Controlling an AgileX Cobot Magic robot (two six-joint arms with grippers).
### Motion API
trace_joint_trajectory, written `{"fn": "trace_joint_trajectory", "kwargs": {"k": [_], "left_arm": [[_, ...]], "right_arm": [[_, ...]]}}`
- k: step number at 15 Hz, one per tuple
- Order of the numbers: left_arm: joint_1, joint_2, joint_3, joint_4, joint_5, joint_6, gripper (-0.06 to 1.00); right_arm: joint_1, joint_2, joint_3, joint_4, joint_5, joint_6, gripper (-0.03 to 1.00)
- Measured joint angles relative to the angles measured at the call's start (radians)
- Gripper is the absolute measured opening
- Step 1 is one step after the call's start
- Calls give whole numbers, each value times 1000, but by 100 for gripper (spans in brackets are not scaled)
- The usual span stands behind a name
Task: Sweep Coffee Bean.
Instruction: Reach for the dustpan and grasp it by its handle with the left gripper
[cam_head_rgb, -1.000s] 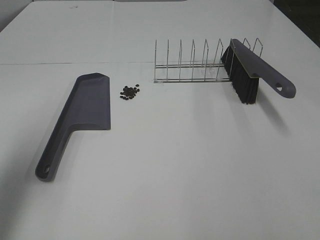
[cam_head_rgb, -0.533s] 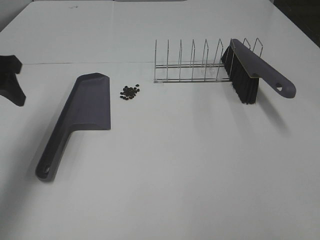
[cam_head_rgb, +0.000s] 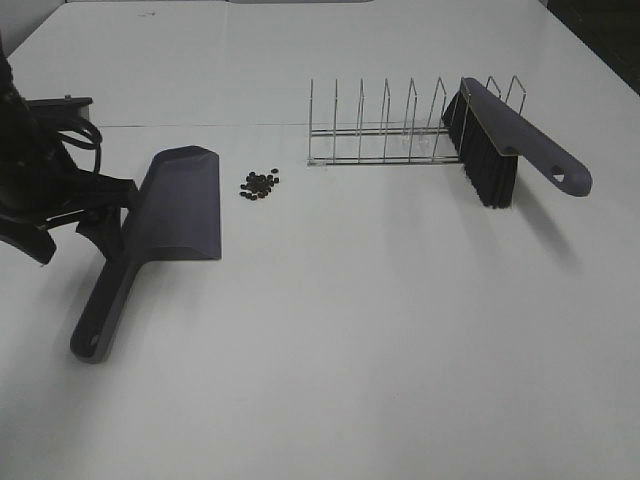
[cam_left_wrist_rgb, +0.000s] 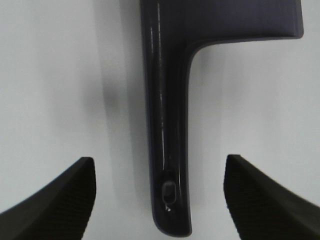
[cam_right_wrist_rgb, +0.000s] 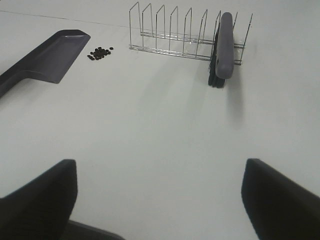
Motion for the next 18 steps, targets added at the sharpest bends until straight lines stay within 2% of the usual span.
{"fn": "trace_joint_trajectory", "kwargs": {"k": [6, 7, 10, 13, 17, 18], "left_arm": [[-19, 103, -15, 32, -34, -4, 65], [-19, 125, -15, 40, -67, -6, 65], [-19, 174, -15, 32, -120, -6, 65], [-19, 202, -20, 33, -121, -5, 64], [-19, 205, -20, 34, -123, -7, 34], [-19, 205, -20, 34, -123, -7, 32]], "right_arm": [[0, 0, 0, 0, 0, 0, 76], [0, 0, 0, -1, 0, 0, 76], [0, 0, 0, -1, 0, 0, 76], [0, 0, 0, -1, 0, 0, 76], [0, 0, 0, -1, 0, 0, 76], [0, 0, 0, -1, 0, 0, 76]]}}
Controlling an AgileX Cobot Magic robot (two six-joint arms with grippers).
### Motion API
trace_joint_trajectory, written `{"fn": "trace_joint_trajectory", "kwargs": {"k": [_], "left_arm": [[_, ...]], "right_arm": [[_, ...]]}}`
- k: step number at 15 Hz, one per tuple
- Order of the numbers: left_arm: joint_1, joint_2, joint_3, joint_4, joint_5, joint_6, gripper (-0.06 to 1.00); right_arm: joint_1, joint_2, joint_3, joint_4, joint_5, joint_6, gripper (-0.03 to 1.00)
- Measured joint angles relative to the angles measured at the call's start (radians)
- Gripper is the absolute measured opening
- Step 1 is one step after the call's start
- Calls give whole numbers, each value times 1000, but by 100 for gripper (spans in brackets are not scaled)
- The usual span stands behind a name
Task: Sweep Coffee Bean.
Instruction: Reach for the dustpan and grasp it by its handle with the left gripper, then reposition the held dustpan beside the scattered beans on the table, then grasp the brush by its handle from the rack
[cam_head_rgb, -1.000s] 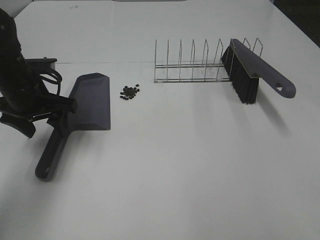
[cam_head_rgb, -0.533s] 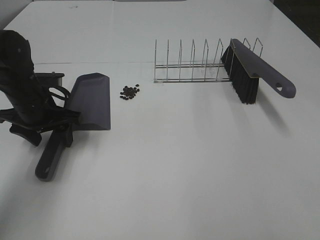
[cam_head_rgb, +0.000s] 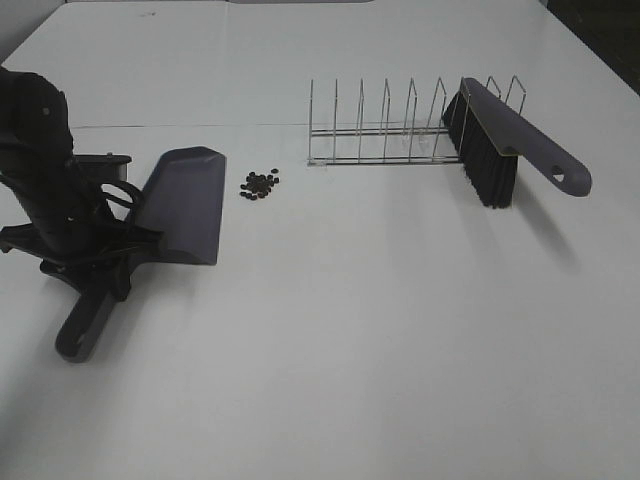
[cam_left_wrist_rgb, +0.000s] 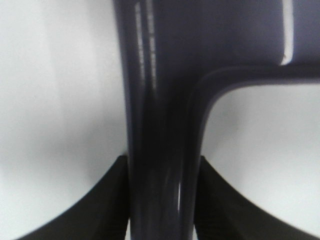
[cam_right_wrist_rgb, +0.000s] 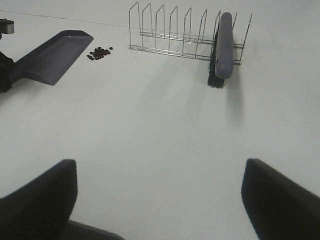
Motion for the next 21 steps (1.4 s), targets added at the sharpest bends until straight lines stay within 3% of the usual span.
{"fn": "trace_joint_trajectory", "kwargs": {"k": [14, 16, 17, 18, 21], "left_arm": [[0, -117, -1, 32, -13, -29, 32], [0, -131, -1, 35, -21, -29, 32], [0, -138, -1, 37, -25, -29, 32], [0, -140, -1, 39, -34, -29, 32], [0, -140, -1, 40, -38, -29, 32]], "right_arm": [[0, 42, -1, 0, -6, 0, 76], [0, 146, -14, 0, -102, 0, 76], [0, 209, -14, 2, -196, 0, 76], [0, 375, -20, 18, -351, -6, 76], [0, 691, -139, 58, -454, -82, 76]]}}
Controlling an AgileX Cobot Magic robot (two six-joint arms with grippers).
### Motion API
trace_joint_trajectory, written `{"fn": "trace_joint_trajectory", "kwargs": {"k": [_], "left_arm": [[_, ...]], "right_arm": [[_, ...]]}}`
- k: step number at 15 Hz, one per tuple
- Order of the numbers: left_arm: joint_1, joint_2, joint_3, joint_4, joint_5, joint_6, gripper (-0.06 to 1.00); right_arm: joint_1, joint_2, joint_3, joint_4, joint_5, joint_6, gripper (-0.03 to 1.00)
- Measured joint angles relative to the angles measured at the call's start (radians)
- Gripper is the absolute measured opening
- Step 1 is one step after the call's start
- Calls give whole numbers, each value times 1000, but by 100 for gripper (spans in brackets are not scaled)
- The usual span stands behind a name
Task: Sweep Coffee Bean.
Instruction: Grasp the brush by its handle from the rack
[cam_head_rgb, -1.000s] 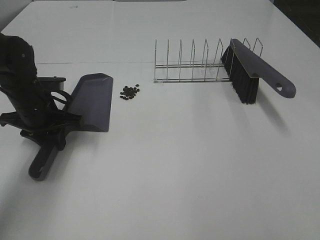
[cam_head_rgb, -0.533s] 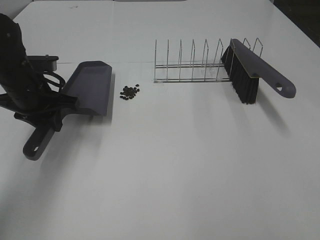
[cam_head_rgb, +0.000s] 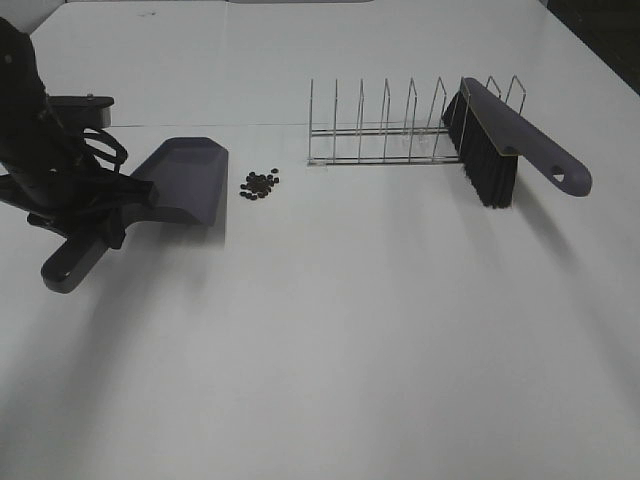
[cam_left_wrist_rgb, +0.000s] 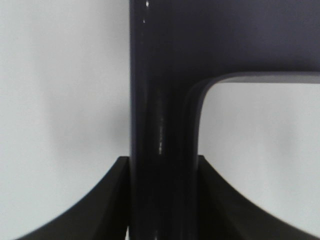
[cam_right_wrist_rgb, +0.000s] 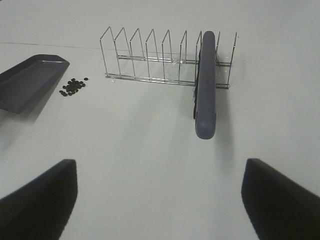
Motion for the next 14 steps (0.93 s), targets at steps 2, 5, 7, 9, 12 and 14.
{"fn": "trace_joint_trajectory", "kwargs": {"k": [2, 5, 7, 9, 12, 14], "left_arm": [[0, 0, 0, 0, -1, 0, 32], [0, 0, 0, 0, -2, 2, 32], [0, 0, 0, 0, -2, 3, 32], [0, 0, 0, 0, -2, 3, 32], [0, 0, 0, 0, -3, 3, 32], [0, 0, 0, 0, -3, 3, 32]], "right_arm": [[0, 189, -107, 3, -10, -23, 76], [0, 534, -373, 18, -12, -25, 76], [0, 731, -574, 18, 23, -26, 75], [0, 920, -779, 10, 101, -26, 71], [0, 1173, -1071, -70, 265, 40, 64], [-1, 1279, -1183, -112, 331, 97, 61]]}}
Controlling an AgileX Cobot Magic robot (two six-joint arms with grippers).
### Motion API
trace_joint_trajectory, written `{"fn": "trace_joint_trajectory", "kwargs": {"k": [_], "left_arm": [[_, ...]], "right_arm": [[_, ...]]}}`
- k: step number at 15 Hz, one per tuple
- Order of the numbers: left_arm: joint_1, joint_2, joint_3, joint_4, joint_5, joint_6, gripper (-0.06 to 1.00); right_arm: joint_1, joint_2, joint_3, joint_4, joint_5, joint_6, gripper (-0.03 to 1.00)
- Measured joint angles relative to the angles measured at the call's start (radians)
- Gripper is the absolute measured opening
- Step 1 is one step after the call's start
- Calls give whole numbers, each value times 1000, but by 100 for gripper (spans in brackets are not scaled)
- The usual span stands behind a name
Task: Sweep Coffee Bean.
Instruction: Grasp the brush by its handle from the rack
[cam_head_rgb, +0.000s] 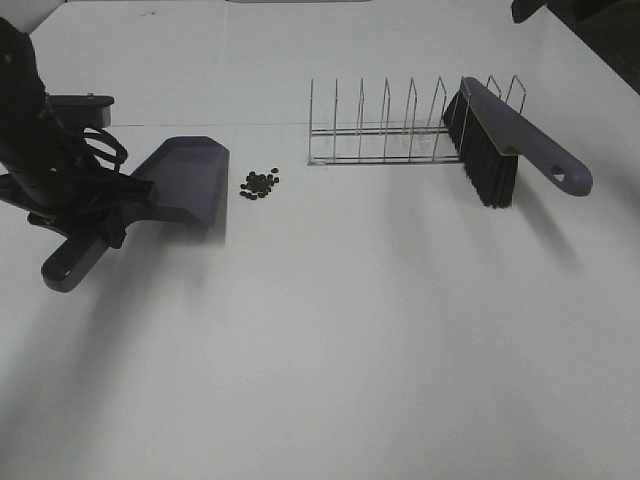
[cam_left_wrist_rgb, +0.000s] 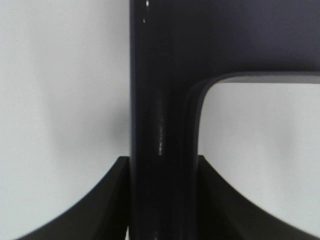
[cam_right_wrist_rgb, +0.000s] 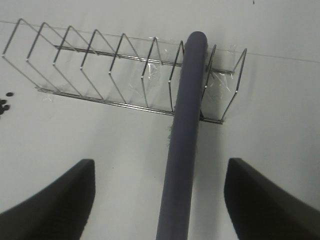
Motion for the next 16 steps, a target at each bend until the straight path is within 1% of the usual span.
{"fn": "trace_joint_trajectory", "kwargs": {"k": [1, 3, 6, 9, 13, 16], "left_arm": [[0, 0, 0, -2, 0, 0, 32], [0, 0, 0, -4, 0, 0, 32], [0, 0, 0, -4, 1, 0, 32], [0, 0, 0, -4, 1, 0, 32], [0, 0, 0, -4, 1, 0, 32], [0, 0, 0, -6, 1, 0, 32]], "right_arm": [[-1, 121, -144, -29, 55, 52, 60], [-1, 220, -245, -43, 91, 87, 60], [-2, 341, -355, -93, 107, 120, 60], [-4, 408, -389, -102, 104, 121, 60], [-4, 462, -390, -92, 98, 122, 60], [20, 496, -394, -99, 92, 105, 57]]}}
